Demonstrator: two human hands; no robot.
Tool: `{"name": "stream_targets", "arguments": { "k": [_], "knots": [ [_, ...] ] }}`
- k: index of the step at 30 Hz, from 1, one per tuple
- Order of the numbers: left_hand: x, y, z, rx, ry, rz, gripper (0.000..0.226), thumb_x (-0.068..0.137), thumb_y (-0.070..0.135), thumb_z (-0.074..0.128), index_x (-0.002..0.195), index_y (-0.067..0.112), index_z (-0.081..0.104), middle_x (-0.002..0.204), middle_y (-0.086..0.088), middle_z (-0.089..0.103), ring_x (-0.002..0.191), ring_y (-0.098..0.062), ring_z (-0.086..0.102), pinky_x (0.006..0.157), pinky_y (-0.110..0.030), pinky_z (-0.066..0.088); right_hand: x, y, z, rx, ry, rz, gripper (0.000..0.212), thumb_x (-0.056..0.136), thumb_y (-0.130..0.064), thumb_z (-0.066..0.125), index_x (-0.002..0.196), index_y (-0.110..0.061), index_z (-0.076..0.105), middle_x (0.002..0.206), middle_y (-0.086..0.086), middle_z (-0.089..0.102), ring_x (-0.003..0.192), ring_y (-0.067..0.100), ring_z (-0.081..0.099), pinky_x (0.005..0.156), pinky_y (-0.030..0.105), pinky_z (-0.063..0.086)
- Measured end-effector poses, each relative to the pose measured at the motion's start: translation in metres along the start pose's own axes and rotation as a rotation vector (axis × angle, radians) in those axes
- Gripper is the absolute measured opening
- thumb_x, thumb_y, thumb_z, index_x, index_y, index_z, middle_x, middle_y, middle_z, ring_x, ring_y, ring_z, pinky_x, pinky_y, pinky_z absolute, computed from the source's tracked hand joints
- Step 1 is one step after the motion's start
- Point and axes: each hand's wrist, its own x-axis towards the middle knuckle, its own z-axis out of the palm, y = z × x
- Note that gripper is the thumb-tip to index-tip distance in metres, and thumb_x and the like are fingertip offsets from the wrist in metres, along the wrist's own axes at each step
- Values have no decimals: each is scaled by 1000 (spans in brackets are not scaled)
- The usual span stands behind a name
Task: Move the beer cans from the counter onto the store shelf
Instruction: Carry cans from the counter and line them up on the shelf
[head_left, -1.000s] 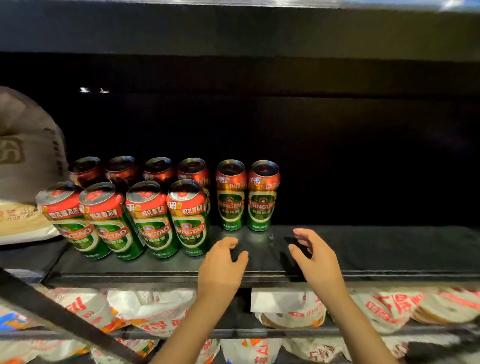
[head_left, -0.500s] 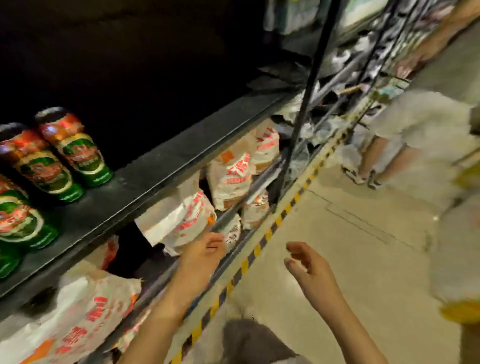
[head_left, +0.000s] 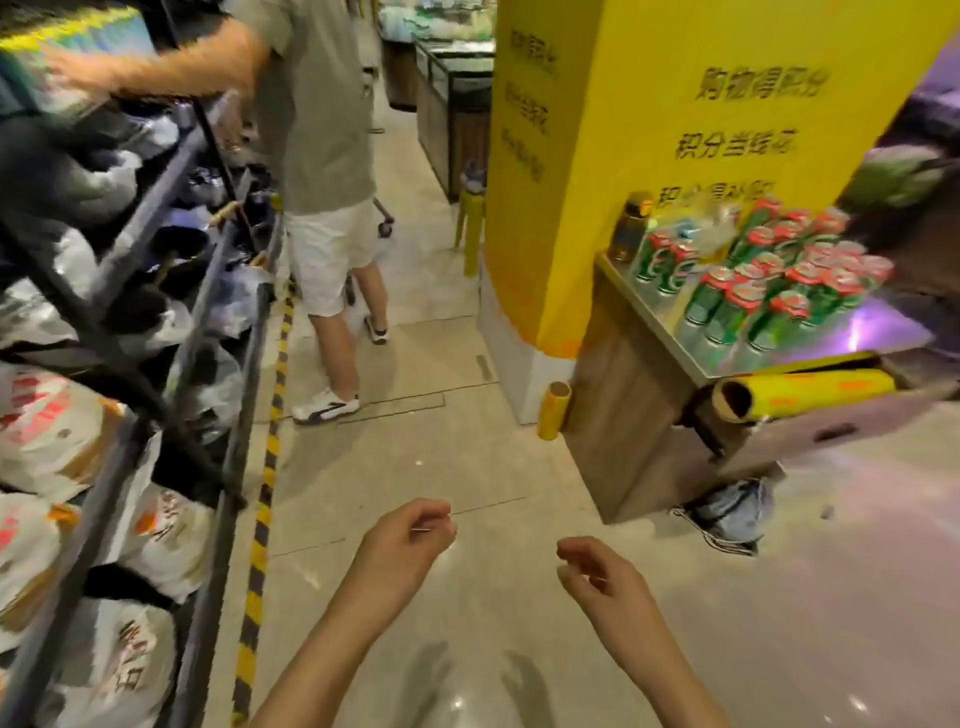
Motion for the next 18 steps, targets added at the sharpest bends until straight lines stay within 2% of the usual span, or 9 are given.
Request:
{"name": "stream_targets", "arguments": {
  "k": [4,9,11,13,15,18],
  "knots": [
    [31,50,110,15,-173,71,16,88,18,61,104,23,63,98,10,66,94,1,60,73,-5,40,-7,50,-101,1,170,87,18,86,-14,64,94,-29,64,98,-9,68,93,-4,60,78,11,43],
    [55,94,218,19,-314,119,13,89,23,60,100,30,62,92,16,65,86,10,57,66,-1,41,-10,95,-196,28,316,181,17,87,-14,63,97,-27,64,99,-7,68,97,2,62,83,18,46],
    [66,106,246,21,-356,101,13,89,24,61,100,30,63,93,15,66,87,8,58,69,-5,41,-6,107,-223,51,351,198,17,87,-15,62,96,-30,64,100,-10,67,98,0,61,83,18,46],
    [81,116,267,1,-389,56,14,88,21,61,101,26,64,97,10,67,94,-1,60,76,-14,43,6,112,-248,88,368,203,17,88,-15,61,97,-29,64,101,-11,67,99,-1,61,81,15,46],
    [101,127,282,3,-390,23,14,88,20,61,101,25,65,100,7,68,98,-6,60,80,-22,44,28,113,-272,122,388,195,17,88,-13,61,98,-27,64,102,-8,67,100,3,61,82,15,46],
    [142,145,304,-1,-350,11,14,88,20,61,102,23,65,104,6,66,99,-6,58,84,-24,42,73,107,-309,177,402,161,16,90,-12,60,100,-23,64,102,-6,67,99,7,61,85,19,48]
  ]
}}
